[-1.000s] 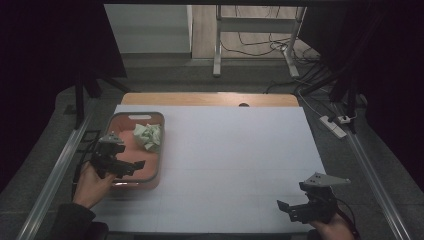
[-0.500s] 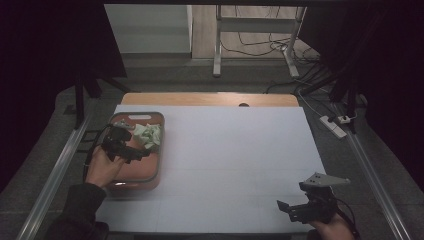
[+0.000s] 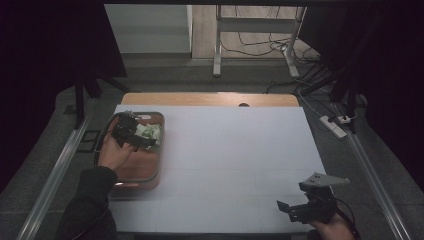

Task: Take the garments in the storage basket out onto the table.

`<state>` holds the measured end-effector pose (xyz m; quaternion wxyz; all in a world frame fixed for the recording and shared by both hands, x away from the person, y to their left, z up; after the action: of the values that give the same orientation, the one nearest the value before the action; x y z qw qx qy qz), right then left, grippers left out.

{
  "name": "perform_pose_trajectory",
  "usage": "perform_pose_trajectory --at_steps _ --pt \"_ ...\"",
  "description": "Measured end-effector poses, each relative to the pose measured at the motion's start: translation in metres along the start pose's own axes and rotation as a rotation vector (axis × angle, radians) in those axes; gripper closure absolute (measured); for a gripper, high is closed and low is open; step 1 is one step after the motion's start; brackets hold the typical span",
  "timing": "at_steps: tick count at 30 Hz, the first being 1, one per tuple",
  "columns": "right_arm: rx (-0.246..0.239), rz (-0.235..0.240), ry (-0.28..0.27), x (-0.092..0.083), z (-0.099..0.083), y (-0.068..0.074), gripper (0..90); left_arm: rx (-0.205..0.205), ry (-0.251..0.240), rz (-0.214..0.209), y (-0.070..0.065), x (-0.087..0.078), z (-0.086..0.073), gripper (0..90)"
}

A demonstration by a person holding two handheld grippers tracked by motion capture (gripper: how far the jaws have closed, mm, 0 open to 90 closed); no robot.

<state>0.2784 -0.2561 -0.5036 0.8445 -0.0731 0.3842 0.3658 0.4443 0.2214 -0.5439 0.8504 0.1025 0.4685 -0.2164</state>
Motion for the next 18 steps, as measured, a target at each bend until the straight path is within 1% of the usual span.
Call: perform_pose_trajectory --at_steps 3,4,5,6,7,8,10,15,18 --pt "-0.001 0.000 0.002 0.000 0.000 0.000 0.0 -0.003 0.003 -0.001 0.000 0.005 0.004 1.2" --pt "-0.002 0.000 0.004 0.000 0.000 0.000 0.0 0.003 0.014 0.006 0.000 0.010 0.007 1.2" --pt "-0.002 0.000 0.004 0.000 0.000 0.000 0.0 0.003 0.014 0.006 0.000 0.010 0.007 1.0" --pt "0.000 0.001 0.001 0.000 0.000 0.000 0.0 0.000 0.029 0.016 0.002 0.015 0.009 1.0" --pt "0.000 0.001 0.001 0.000 0.000 0.000 0.0 0.000 0.029 0.016 0.002 0.015 0.009 0.8" --pt "-0.001 0.001 0.001 0.000 0.000 0.000 0.0 -0.005 0.044 0.022 0.004 0.021 0.011 0.5" --pt "-0.002 0.001 0.001 0.000 0.000 0.000 0.0 -0.015 0.061 0.020 0.006 0.027 0.011 0.5" --pt "-0.004 -0.001 0.006 0.000 0.000 0.000 0.0 -0.041 0.087 0.028 0.013 0.036 0.014 1.3" --pt "-0.003 0.002 0.005 0.000 -0.001 0.001 0.0 -0.044 0.111 0.031 0.015 0.044 0.013 1.2"
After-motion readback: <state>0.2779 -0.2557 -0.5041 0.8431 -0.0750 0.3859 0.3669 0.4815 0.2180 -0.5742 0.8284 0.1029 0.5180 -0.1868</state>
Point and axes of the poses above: each handheld gripper's, and its own axes: x roughly forward along the jaws, z roughly out of its top, y roughly to its left, the point moved 9 cm from there along x, roughly forward along the jaws, and after that the axes turned 6 degrees about z, right-handed, at the moved point
